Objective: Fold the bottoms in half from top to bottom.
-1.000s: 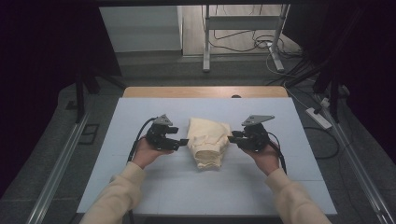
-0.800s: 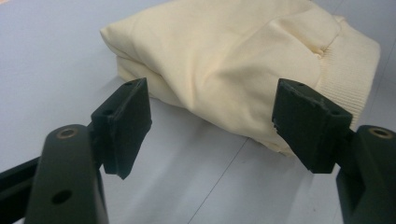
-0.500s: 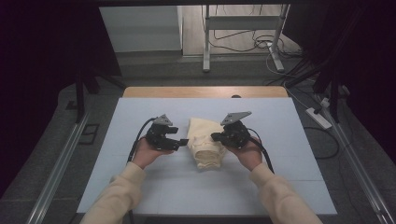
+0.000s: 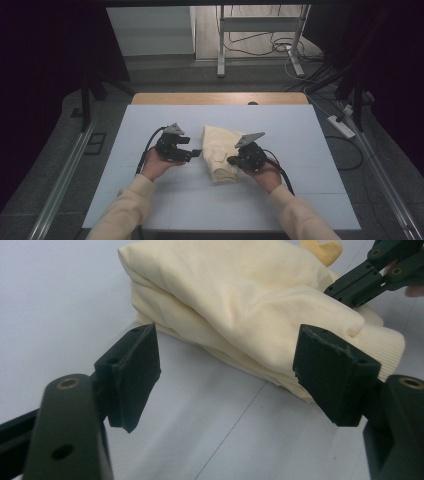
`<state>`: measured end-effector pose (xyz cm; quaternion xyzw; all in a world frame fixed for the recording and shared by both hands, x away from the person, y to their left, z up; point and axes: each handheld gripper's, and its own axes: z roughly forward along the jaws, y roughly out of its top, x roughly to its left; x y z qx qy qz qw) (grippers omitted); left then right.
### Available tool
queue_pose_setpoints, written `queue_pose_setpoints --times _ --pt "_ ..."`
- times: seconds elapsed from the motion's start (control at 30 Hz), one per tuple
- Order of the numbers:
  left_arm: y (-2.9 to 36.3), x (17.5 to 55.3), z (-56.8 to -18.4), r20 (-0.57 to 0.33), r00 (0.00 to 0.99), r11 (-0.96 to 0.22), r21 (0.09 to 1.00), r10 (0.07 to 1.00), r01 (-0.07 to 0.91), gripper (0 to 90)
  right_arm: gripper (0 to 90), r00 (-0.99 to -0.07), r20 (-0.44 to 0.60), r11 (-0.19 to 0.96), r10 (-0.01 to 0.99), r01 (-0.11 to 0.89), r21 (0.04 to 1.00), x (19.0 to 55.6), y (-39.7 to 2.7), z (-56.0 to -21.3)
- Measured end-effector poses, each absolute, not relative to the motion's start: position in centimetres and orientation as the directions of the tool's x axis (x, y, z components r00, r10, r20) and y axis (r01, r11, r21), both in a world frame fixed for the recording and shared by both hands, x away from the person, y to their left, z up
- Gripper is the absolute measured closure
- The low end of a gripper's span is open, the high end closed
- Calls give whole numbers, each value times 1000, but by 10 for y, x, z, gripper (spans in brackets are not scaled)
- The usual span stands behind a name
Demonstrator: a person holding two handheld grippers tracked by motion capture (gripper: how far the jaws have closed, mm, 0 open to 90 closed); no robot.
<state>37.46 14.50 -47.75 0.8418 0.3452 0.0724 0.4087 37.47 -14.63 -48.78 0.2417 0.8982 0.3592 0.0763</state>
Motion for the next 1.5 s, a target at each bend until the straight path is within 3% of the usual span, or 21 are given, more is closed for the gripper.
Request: queue_pose_setpoints --times 0.3,0.53,1.0,1.07,1.27,1.5 --pt "145 372 -478 -154 753 -433 737 640 519 262 895 -866 30 610 500 377 697 374 -145 -492" --pt "151 362 -468 -151 755 -415 758 638 502 258 894 -869 12 581 494 341 739 366 -158 -469" --pt "166 334 -478 -142 736 -419 744 662 520 257 892 -831 39 565 555 410 716 350 -202 -472" --pt "169 330 -479 -145 732 -415 743 666 525 257 861 -823 43 558 566 421 715 348 -209 -475" --pt "180 319 -485 -158 716 -399 739 680 543 257 600 -789 38 535 613 450 715 342 -228 -480" --pt "189 306 -488 -138 710 -411 733 690 542 255 458 -753 27 526 657 484 699 333 -249 -485"
